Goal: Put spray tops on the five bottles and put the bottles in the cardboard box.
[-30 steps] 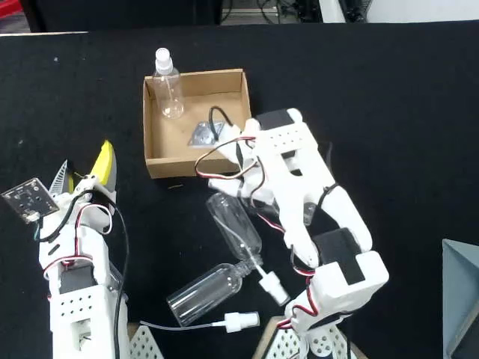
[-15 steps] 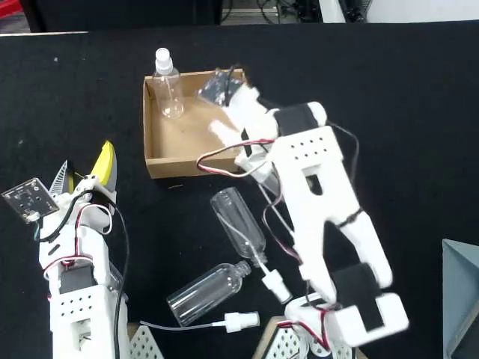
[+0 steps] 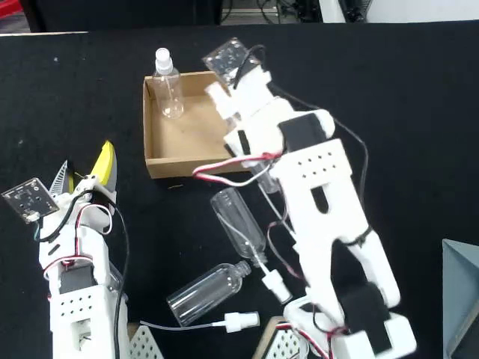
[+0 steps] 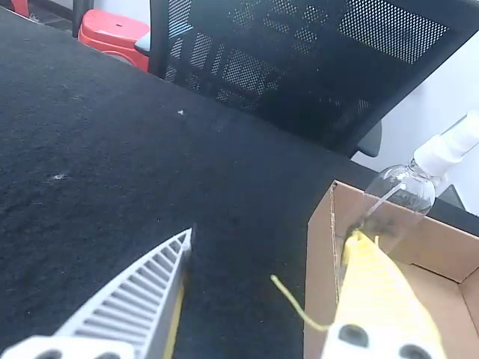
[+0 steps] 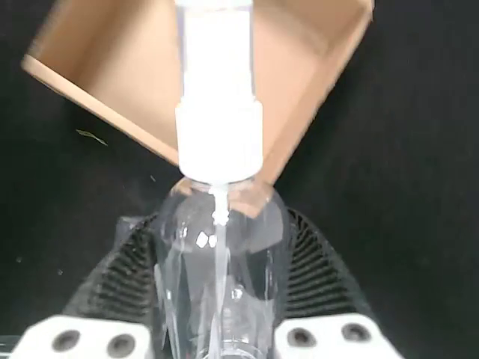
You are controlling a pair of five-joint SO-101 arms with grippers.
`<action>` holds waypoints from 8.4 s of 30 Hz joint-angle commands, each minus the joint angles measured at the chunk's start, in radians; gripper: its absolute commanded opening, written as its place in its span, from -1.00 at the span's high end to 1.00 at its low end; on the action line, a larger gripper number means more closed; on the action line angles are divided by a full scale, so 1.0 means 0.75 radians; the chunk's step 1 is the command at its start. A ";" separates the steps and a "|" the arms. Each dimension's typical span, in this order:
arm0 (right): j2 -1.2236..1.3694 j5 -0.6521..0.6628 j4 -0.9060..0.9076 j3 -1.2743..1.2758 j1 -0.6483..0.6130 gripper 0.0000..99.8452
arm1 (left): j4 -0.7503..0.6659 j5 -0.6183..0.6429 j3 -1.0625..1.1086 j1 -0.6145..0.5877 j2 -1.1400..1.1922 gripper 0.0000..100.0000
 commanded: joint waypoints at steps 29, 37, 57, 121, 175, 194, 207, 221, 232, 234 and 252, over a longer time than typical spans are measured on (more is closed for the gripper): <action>-0.410 -0.012 -1.191 0.664 -0.143 0.95 | 0.006 -0.002 0.013 -0.003 -0.018 0.40; -0.410 -0.020 -1.549 0.819 -0.160 0.95 | 0.006 -0.008 0.015 0.003 -0.018 0.40; -0.406 -0.360 -1.768 0.928 -0.325 0.96 | 0.006 -0.008 0.015 0.005 -0.018 0.40; 1.212 -0.372 -2.905 0.330 -0.270 0.95 | 0.008 -0.008 0.015 0.007 -0.018 0.40; 1.145 -0.313 -2.801 0.461 -0.319 0.59 | 0.008 -0.008 0.015 0.005 -0.018 0.40; 1.030 -0.321 -2.496 0.453 -0.342 0.26 | 0.008 -0.008 0.015 0.005 -0.018 0.40; 0.807 -0.323 -2.492 0.615 -0.348 0.32 | 0.008 -0.008 0.015 0.005 -0.018 0.40; 0.494 -0.315 -2.140 0.791 -0.340 0.32 | 0.008 -0.008 0.015 0.005 -0.018 0.40; 0.230 -0.313 -1.667 0.793 -0.307 0.32 | 0.008 -0.008 0.015 0.005 -0.018 0.40; 0.187 -0.313 -1.596 0.789 -0.280 0.32 | 0.008 -0.008 0.015 0.003 -0.018 0.40; -0.334 -0.119 -0.781 0.639 -0.070 0.32 | 0.004 -0.008 0.021 0.007 -0.018 0.40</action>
